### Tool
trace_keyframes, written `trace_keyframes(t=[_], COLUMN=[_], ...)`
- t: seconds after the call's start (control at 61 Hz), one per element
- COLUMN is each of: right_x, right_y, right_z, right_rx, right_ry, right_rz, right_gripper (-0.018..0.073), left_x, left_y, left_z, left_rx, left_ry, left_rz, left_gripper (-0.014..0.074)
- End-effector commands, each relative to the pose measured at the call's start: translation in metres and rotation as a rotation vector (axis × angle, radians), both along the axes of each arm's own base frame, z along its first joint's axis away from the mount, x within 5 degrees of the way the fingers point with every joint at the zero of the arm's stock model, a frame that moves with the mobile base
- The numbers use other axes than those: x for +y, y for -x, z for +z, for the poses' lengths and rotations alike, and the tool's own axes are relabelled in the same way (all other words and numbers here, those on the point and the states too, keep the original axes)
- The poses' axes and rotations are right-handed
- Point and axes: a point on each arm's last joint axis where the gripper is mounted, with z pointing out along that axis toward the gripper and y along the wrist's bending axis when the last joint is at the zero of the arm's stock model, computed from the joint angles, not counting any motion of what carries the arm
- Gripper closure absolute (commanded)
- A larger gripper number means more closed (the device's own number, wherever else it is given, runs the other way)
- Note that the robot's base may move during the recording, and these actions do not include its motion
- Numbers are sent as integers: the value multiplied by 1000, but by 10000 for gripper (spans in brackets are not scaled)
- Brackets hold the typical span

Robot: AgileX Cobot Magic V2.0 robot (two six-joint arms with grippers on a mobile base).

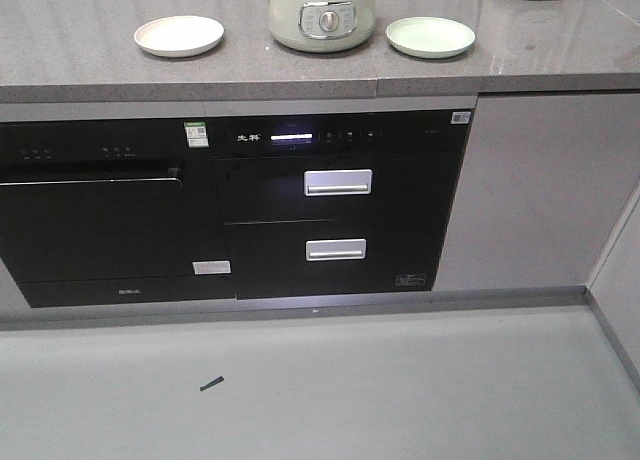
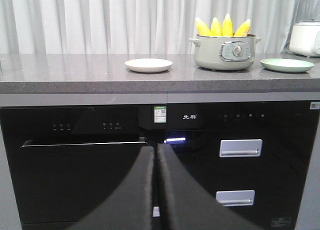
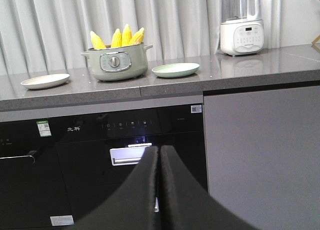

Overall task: Distribute corn equally
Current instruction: 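Drive the base forward toward the counter with the pot and plates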

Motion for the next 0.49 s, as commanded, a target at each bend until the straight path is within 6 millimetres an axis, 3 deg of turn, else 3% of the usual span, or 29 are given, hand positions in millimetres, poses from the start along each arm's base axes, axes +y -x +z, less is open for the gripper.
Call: trace_keyframes(t=[0.0,0.475], right_x=[0,0], right_y=[0,0], right_z=[1,1], right_rx=[-66,-66], right_ry=[18,18], right_rz=[-1,-1], right_gripper=[561,561], left_x=[0,0], left_y=[3,3], left_z=[15,15], left_rx=[-113,-113], left_ry=[8,8], left_rz=[-1,-1], left_gripper=[603,603])
